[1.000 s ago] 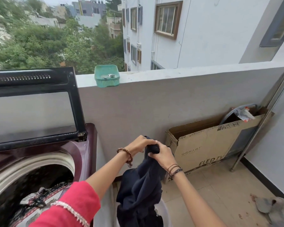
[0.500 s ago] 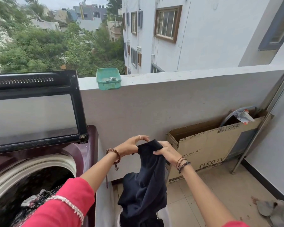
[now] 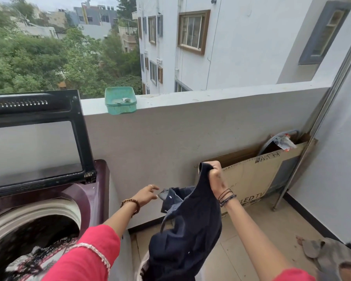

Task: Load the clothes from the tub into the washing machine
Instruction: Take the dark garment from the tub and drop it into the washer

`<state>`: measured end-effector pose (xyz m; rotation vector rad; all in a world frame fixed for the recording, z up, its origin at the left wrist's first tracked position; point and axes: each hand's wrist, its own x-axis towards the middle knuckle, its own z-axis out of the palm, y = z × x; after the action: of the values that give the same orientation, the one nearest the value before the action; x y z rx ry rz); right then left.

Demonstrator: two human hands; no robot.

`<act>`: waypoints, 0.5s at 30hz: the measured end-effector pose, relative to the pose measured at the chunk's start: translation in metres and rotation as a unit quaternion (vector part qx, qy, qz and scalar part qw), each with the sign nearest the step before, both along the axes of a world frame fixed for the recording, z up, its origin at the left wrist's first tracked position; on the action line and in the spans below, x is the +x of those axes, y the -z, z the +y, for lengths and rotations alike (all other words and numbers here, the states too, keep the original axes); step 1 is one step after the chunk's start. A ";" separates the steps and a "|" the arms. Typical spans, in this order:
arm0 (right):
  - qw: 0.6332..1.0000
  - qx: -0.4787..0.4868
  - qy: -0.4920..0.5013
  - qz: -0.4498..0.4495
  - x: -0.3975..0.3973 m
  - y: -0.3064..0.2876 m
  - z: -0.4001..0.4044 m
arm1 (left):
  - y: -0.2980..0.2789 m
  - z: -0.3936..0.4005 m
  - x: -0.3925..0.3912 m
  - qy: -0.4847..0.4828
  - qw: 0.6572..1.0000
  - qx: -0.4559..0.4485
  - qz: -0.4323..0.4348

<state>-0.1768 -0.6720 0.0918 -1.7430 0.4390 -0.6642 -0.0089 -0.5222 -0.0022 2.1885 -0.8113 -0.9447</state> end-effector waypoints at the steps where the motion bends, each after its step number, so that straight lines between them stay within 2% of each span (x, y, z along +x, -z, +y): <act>1: 1.000 0.010 -0.007 -0.001 -0.002 -0.001 -0.002 | 0.006 -0.003 -0.003 -0.023 1.000 -0.001 0.014; 4: 0.998 0.058 -0.014 -0.006 -0.009 -0.008 -0.003 | 0.018 -0.012 -0.014 -0.056 0.998 -0.033 0.011; 8: 0.996 0.083 -0.018 -0.032 -0.015 -0.022 -0.003 | 0.046 -0.021 -0.013 0.052 0.998 0.036 0.002; 11: 0.997 0.069 0.015 -0.040 -0.016 -0.020 -0.009 | 0.151 -0.042 0.028 0.086 0.995 0.056 -0.010; 12: 0.997 0.060 0.032 -0.038 -0.017 -0.019 -0.010 | 0.153 -0.043 0.025 0.082 0.995 0.054 -0.011; 15: 0.995 0.018 0.090 -0.026 -0.020 -0.015 -0.015 | 0.068 -0.024 -0.021 0.041 0.999 -0.007 -0.016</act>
<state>-0.1971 -0.6874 0.1067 -1.6610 0.5732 -0.8230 -0.0303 -0.5459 -0.0699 2.1790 -0.9264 -0.9426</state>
